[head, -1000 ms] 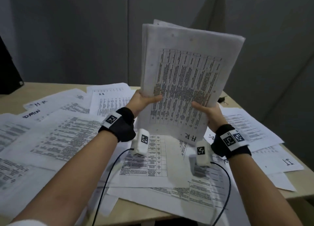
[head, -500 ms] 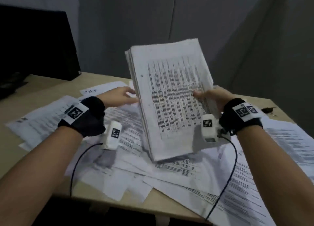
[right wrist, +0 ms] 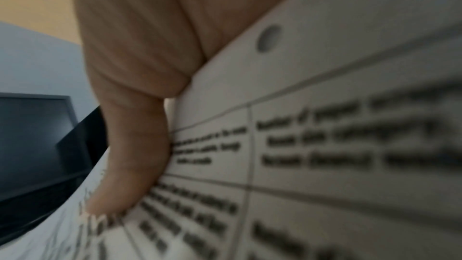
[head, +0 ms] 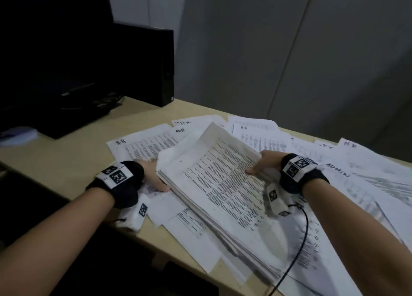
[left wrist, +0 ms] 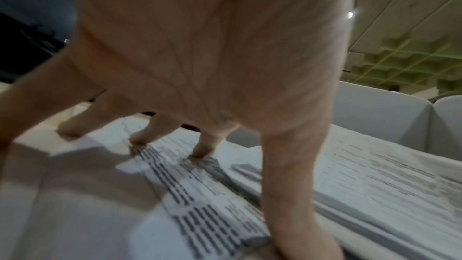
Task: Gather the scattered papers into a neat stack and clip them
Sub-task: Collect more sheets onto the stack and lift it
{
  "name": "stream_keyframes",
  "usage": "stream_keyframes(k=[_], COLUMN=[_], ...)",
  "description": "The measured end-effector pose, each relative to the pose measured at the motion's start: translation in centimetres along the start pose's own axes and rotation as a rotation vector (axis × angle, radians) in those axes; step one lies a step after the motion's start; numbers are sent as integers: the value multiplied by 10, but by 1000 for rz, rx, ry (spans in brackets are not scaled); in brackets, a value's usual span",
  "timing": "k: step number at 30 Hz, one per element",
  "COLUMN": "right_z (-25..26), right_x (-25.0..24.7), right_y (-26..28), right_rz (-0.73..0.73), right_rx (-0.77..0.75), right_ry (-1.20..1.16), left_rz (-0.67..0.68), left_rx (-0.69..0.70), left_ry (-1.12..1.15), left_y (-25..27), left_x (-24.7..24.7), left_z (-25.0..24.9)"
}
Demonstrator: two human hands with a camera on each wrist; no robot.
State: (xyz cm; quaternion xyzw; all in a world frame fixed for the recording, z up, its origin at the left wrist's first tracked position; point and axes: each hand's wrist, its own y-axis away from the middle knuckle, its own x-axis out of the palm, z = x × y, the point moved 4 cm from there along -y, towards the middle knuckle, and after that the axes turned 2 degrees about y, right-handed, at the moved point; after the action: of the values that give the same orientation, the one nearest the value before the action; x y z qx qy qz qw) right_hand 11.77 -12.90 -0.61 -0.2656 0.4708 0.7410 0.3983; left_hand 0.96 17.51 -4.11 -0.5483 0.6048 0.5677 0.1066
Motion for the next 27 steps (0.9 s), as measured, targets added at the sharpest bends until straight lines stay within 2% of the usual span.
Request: stream_keyframes(k=[1,3,6,9,12,15,22,27], right_z=[6,16,21,24,31,34,13,6], right_x=[4,9,14,14,14,12,-3,4], right_y=[-4,-8,-15,-19,-24,-29,-45,-53], right_rz=[-6,-48,-76,-122,-145,-120,-134,-110], right_rx=[-3,-10,-10,14,18,25,142,170], right_ry=[29,107,169,160,170,141,-97,-284], left_rz=[-25,-83,-240,-384,-505,-510,-438,-287], left_rx=[13,-47,-123,-200,-271,-259,-170,-124], left_ry=[-29,-57,44,289,627,855,983,1260], left_y=[-5,-7,-7,-9,-13,-19,-33,-5], left_x=[0,-3,-11,-21,-31,-31,-26,-17], left_z=[2,8,21,37,54,57,54,56])
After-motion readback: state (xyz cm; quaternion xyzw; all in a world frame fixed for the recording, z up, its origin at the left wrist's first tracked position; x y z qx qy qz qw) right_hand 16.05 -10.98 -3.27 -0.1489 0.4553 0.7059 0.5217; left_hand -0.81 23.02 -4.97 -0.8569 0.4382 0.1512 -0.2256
